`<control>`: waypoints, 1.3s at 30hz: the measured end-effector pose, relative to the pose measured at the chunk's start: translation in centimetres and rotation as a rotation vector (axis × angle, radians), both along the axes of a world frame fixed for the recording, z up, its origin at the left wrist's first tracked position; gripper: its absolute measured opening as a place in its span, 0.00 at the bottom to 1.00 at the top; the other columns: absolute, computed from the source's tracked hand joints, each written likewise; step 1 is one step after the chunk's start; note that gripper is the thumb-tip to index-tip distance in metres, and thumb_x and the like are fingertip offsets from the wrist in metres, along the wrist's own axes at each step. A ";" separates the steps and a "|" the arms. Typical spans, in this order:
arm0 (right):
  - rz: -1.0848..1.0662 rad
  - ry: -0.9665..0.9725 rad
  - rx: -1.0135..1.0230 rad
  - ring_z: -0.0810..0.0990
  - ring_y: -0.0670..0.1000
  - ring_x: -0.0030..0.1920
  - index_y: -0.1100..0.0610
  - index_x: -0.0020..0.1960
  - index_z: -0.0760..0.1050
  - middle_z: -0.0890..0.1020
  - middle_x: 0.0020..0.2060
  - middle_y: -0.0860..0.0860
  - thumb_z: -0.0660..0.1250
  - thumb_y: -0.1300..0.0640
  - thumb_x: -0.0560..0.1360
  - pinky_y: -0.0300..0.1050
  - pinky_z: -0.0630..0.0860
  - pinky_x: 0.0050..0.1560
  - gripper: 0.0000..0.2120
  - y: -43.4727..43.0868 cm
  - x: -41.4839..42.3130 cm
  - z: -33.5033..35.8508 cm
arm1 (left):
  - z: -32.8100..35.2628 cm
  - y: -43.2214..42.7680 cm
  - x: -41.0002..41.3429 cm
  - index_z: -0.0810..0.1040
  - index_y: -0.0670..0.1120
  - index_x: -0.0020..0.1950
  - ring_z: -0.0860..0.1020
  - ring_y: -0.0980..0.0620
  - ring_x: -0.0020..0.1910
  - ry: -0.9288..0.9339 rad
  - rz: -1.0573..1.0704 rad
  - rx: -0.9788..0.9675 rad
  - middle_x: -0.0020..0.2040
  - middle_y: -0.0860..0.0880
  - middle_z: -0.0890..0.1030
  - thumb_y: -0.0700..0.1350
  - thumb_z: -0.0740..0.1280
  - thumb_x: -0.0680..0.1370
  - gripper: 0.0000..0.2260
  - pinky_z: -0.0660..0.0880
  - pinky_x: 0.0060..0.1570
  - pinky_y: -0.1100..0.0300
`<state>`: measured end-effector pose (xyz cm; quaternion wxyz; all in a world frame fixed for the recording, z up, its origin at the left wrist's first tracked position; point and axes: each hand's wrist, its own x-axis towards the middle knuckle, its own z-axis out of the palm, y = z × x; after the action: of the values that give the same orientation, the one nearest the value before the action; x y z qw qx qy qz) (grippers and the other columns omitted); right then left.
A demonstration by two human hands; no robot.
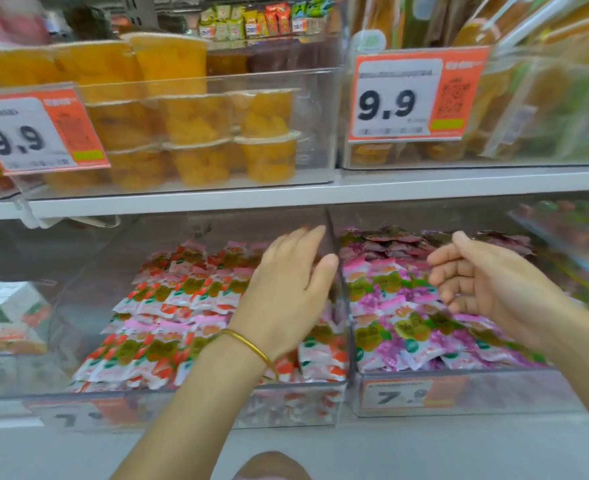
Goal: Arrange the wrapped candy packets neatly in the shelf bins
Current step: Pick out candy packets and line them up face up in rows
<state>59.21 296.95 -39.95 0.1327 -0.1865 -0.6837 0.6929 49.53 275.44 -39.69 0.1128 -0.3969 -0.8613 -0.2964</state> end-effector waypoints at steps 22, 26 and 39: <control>-0.236 -0.732 1.338 0.74 0.62 0.58 0.59 0.61 0.68 0.78 0.54 0.60 0.62 0.48 0.78 0.50 0.69 0.47 0.18 11.6 3.8 -5.1 | -3.9 17.1 4.3 0.72 0.48 0.64 0.66 0.53 0.65 -0.089 -0.266 -0.034 0.63 0.51 0.71 0.45 0.58 0.79 0.14 0.60 0.64 0.62; -0.263 -0.768 1.279 0.74 0.63 0.57 0.61 0.56 0.70 0.79 0.53 0.61 0.62 0.49 0.78 0.49 0.68 0.46 0.16 12.0 3.3 -5.5 | -3.8 17.2 4.6 0.72 0.49 0.64 0.66 0.53 0.65 -0.096 -0.273 -0.017 0.64 0.52 0.71 0.45 0.58 0.79 0.14 0.59 0.62 0.64; -0.232 -0.698 0.941 0.76 0.61 0.56 0.55 0.70 0.63 0.71 0.65 0.59 0.70 0.67 0.69 0.52 0.78 0.49 0.33 11.9 3.9 -4.8 | -4.2 16.7 5.1 0.74 0.50 0.61 0.66 0.54 0.64 -0.130 -0.306 -0.032 0.63 0.53 0.72 0.44 0.58 0.79 0.12 0.57 0.55 0.70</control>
<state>63.12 308.83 -44.73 0.0435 -0.3977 -0.8957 0.1942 54.59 292.12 -43.90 0.0042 -0.5050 -0.8010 -0.3214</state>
